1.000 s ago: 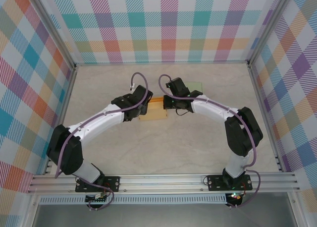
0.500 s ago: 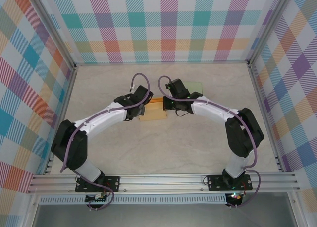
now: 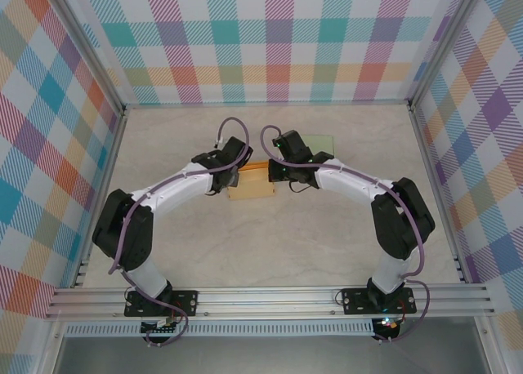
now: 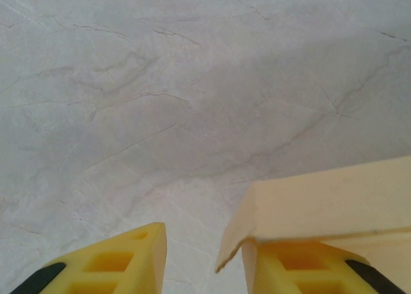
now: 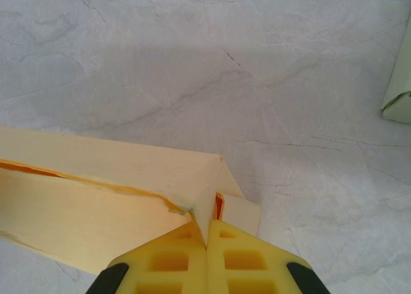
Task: Fold the paper box
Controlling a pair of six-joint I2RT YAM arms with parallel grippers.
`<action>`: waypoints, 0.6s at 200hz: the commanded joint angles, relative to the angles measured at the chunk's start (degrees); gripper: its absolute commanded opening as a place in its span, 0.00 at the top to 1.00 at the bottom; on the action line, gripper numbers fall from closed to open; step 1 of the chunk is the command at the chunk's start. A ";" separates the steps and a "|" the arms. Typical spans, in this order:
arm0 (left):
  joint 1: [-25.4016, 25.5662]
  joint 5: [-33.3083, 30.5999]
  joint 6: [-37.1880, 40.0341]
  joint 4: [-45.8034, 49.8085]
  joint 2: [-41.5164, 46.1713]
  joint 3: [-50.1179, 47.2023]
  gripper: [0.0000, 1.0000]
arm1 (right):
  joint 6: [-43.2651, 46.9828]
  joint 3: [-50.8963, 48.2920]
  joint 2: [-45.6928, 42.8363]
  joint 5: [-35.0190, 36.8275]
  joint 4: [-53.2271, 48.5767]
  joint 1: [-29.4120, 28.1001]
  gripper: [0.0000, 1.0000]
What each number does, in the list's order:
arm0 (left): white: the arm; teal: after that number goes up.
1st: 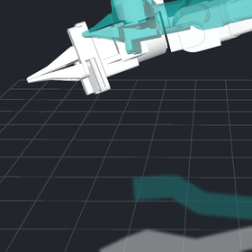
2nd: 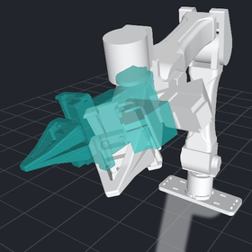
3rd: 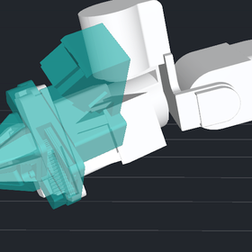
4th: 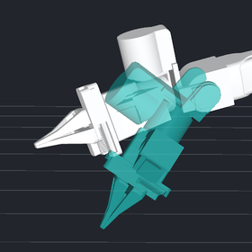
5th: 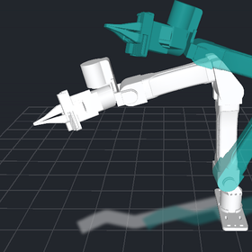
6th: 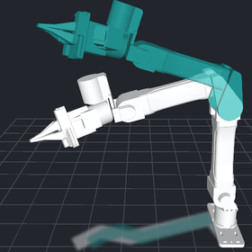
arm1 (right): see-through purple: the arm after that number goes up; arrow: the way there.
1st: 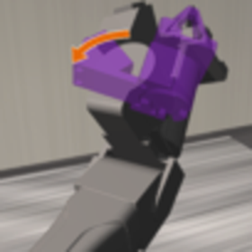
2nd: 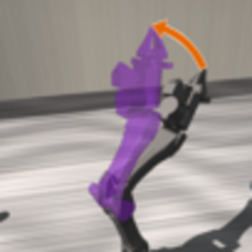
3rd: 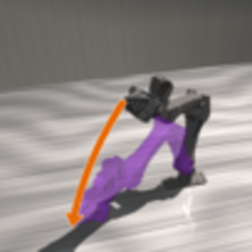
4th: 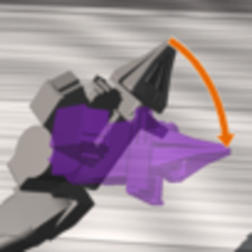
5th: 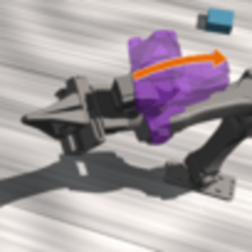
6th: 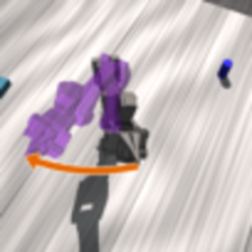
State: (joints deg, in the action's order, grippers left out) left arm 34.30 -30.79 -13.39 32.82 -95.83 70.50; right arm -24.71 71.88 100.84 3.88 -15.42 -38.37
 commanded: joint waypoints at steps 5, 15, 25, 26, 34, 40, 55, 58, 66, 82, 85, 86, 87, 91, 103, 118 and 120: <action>-0.47 1.61 1.50 0.25 -0.53 2.87 0.74 | 0.37 -2.71 1.27 -1.33 -6.90 -1.09 1.00; -0.44 2.23 1.76 0.87 -0.79 3.65 0.80 | 0.41 -2.66 1.34 -1.14 -6.96 -1.08 1.00; -0.45 2.61 1.96 1.55 -1.01 4.40 0.82 | 0.50 -2.62 1.38 -0.96 -7.13 -1.19 1.00; -0.46 2.64 1.96 1.64 -1.02 4.48 0.83 | 0.52 -2.62 1.38 -0.92 -7.15 -1.19 1.00; -0.49 3.03 1.96 2.08 -1.10 4.96 0.88 | 0.59 -2.61 1.38 -0.82 -7.23 -1.16 1.00; -0.43 3.49 2.08 2.40 -1.02 5.38 0.92 | 0.69 -2.61 1.38 -0.72 -7.34 -1.27 1.00; -0.46 4.80 1.90 3.69 -1.02 6.36 1.00 | 0.80 -2.66 1.54 -0.20 -7.65 -1.33 1.00; -0.47 5.14 1.85 4.07 -0.97 6.58 1.00 | 0.80 -2.70 1.48 -0.11 -7.67 -1.34 1.00; -0.47 5.87 1.49 5.04 -0.92 7.29 1.00 | 0.88 -2.79 1.48 0.14 -7.74 -1.40 1.00; -0.47 6.90 0.86 7.03 -1.10 8.66 1.00 | 0.98 -2.80 1.71 0.56 -7.89 -1.53 1.00; -0.51 7.00 0.75 7.42 -1.18 9.00 1.00 | 0.95 -2.79 1.82 0.59 -7.91 -1.58 1.00; -0.53 7.07 0.70 7.60 -1.19 9.07 1.00 | 0.96 -2.79 1.86 0.59 -7.98 -1.60 1.00; -0.54 7.20 0.67 7.69 -1.19 9.14 1.00 | 0.93 -2.79 1.84 0.60 -8.01 -1.61 1.00; -0.55 7.43 0.58 8.21 -1.36 9.55 1.00 | 1.05 -2.71 1.84 0.72 -8.01 -1.62 1.00; -0.58 8.17 0.34 9.68 -1.78 10.54 1.00 | 1.24 -2.54 2.00 0.98 -8.25 -1.79 1.00; -0.58 8.89 0.15 10.20 -2.00 10.89 1.00 | 1.32 -2.36 2.25 1.19 -8.25 -2.06 1.00; -0.60 8.94 0.10 10.22 -2.04 10.78 1.00 | 1.31 -2.29 2.19 1.15 -8.23 -2.06 1.00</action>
State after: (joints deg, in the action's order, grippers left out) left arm 34.17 -24.16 -12.38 40.01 -96.75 79.13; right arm -24.56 71.88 100.84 6.20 -15.88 -38.89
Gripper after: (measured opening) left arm 0.050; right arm 0.056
